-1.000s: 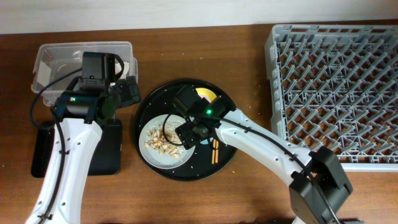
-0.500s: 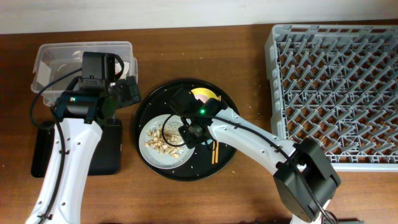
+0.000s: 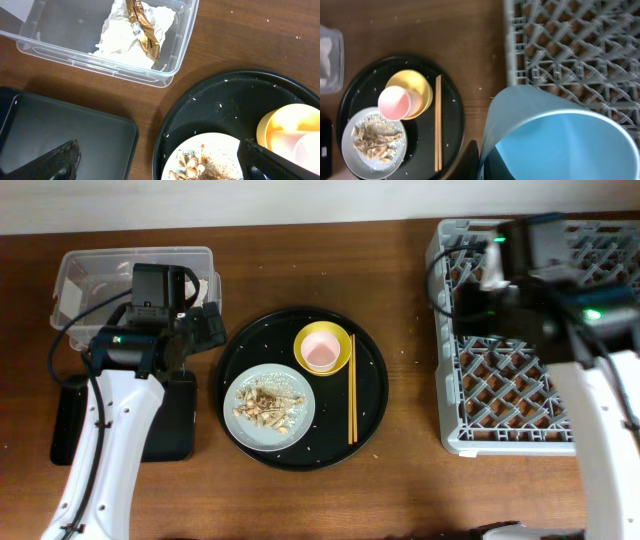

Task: Sort waste into correct bins and load items into the dishwasher rack
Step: 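Carry the blue cup to the dishwasher rack and place it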

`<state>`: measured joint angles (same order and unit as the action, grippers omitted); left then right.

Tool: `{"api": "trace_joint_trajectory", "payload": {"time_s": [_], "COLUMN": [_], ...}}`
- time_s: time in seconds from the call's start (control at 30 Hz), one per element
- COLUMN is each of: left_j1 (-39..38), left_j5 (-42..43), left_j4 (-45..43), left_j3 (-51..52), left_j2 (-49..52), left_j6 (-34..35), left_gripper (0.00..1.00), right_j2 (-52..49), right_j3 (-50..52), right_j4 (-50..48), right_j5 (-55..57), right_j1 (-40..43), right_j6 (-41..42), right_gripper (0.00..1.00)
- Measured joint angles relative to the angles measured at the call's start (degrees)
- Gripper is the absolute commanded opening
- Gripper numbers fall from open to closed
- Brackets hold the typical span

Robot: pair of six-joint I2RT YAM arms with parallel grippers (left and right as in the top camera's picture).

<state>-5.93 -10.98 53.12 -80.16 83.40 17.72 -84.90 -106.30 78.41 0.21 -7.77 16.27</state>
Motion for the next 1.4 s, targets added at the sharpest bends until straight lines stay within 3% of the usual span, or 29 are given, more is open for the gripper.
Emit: {"api": "trace_joint_trajectory", "payload": {"time_s": [0.17,0.3,0.53,0.6,0.7,0.9,1.03,1.1,1.27,1.4], "left_j1": [0.00,0.00,0.00,0.00,0.00,0.00,0.00,0.00,0.00,0.00], "left_j5": [-0.02,0.00,-0.02,-0.02,-0.02,0.00,0.00,-0.02,0.00,-0.02], "left_j4": [0.00,0.00,0.02,0.00,0.00,0.00,0.00,0.00,0.00,0.00], "left_j3": [0.02,0.02,0.02,0.02,0.02,0.02,0.02,0.02,0.02,0.02], "left_j2": [0.00,0.00,0.00,0.00,0.00,0.00,0.00,0.00,0.00,0.00], "left_j6": [0.00,0.02,0.02,0.00,0.02,0.02,0.00,0.00,0.02,0.02], "left_gripper": [0.99,0.99,0.99,0.99,0.99,0.99,0.99,0.99,0.99,0.99], "right_j2": [0.68,0.02,-14.56,-17.33,-22.23,-36.46,-42.73,-43.06,-43.08,-42.56], "right_j3": [-0.09,0.09,0.24,0.26,0.35,0.35,0.35,0.35,0.35,0.24], "right_j4": [1.25,-1.57,-7.56,-8.48,-7.96,-9.86,-12.94,-13.14,-12.76,-11.50], "right_j5": [-13.77,-25.29,-28.02,-36.30,-59.52,-72.59,-73.70,-73.16,-67.34,-63.43], "right_j1": [25.33,36.06,37.11,38.56,44.26,48.13,48.65,49.72,50.38,49.99], "right_j6": [-9.11,-12.15,-12.44,-16.31,-24.96,-33.51,-34.73,-34.75,-34.73,-29.86], "right_gripper": [0.04,0.04,0.04,0.04,0.04,0.04,0.04,0.09,0.11,0.13]}}
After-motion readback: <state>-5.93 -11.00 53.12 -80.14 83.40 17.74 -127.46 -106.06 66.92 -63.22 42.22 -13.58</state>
